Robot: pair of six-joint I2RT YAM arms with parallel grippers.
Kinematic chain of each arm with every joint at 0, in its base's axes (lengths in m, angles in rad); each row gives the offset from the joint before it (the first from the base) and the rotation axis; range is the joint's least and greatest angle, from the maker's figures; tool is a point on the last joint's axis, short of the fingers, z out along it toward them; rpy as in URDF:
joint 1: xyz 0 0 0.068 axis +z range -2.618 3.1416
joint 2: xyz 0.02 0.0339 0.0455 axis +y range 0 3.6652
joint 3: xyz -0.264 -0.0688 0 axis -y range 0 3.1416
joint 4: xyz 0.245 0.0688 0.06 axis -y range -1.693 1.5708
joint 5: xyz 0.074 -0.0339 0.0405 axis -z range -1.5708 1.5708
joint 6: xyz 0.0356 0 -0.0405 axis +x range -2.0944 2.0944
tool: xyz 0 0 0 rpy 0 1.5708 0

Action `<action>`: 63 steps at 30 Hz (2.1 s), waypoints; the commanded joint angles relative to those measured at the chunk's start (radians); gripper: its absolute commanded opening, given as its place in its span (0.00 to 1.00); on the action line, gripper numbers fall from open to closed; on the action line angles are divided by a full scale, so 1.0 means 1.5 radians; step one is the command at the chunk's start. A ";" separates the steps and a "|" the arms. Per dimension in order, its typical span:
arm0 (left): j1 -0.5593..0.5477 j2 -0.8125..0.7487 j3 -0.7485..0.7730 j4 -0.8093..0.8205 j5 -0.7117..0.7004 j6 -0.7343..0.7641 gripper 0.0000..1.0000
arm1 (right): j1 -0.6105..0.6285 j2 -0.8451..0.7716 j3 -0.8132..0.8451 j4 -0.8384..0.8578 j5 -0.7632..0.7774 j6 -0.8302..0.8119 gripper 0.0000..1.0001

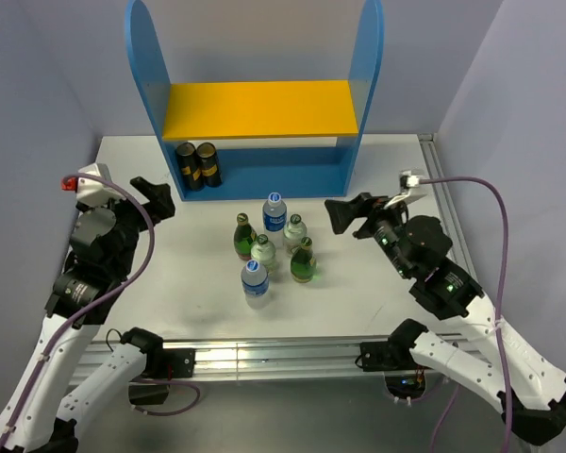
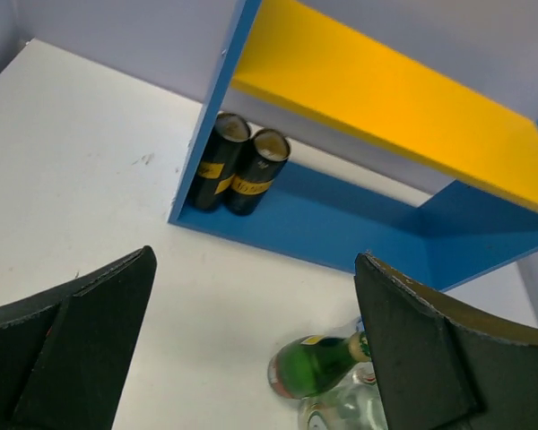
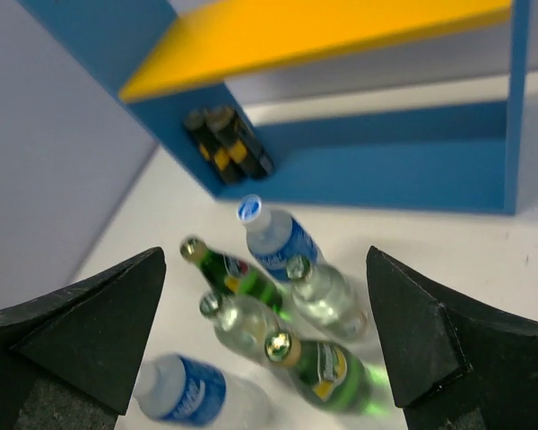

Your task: Place and organize the beverage onto the shelf

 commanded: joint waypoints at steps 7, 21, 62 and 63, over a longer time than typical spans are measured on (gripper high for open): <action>0.007 0.014 -0.039 -0.024 0.023 0.045 0.99 | 0.299 0.037 -0.099 -0.085 0.323 0.056 1.00; 0.008 0.003 -0.050 -0.024 0.032 0.050 0.98 | 0.392 0.244 -0.199 0.115 0.484 0.127 1.00; 0.038 0.012 -0.055 -0.019 0.071 0.062 0.99 | 0.263 0.313 0.202 0.201 0.520 -0.277 0.00; 0.038 0.012 -0.054 -0.018 0.071 0.063 0.99 | 0.252 0.327 0.251 0.207 0.514 -0.290 0.00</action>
